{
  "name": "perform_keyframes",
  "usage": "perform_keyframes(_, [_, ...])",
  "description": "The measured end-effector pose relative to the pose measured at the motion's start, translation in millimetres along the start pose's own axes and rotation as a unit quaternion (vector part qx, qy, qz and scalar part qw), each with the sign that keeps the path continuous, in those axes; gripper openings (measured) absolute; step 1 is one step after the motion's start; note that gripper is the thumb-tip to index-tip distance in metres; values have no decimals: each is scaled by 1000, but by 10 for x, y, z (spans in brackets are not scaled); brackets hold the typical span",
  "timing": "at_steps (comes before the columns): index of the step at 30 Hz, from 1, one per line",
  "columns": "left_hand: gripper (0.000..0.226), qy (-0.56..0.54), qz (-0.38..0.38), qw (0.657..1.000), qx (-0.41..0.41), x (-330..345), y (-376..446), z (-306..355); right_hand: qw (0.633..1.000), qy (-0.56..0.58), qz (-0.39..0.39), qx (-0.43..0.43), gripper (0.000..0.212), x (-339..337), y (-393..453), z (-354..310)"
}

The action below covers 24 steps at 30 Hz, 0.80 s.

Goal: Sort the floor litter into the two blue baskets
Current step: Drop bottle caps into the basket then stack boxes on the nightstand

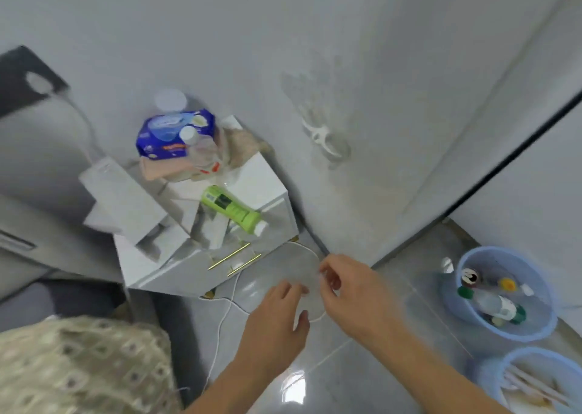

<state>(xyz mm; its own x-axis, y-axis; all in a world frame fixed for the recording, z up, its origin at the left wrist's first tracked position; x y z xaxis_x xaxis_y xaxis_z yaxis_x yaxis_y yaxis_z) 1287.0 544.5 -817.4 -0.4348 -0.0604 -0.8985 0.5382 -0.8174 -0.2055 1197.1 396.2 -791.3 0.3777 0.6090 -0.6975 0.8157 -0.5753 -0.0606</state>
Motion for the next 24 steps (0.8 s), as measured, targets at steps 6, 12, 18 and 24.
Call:
perform_keyframes(6, [28,-8,136,990,-42,-821,273,-859,999,-14,-4,-52,16,504,867,-646])
perform_keyframes(12, [59,-59,330,938,-95,-1779,954,-1376,997,-55,-50,-15,50,989,1588,-805])
perform_keyframes(18, [111,-150,255,945,-138,-2059,1776,-1712,988,-105,-112,14,63,1352,1848,-635])
perform_keyframes(24, [82,-213,143,961,-103,-1900,2148,-1687,990,-98,-101,4,53,1448,1859,-455])
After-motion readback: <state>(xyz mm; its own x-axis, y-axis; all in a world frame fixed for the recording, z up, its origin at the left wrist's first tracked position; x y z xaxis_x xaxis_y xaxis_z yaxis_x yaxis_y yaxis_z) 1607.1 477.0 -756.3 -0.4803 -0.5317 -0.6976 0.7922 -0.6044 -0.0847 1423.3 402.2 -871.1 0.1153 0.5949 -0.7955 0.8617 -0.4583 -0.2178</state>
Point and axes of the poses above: each hand's wrist, its own y-axis towards the middle knuckle, its own x-axis out of the palm, z = x × y, the point moved 3 cm from there along y, towards the middle knuckle, and after that the axes turned 4 degrees about y, right-handed, at the moved point
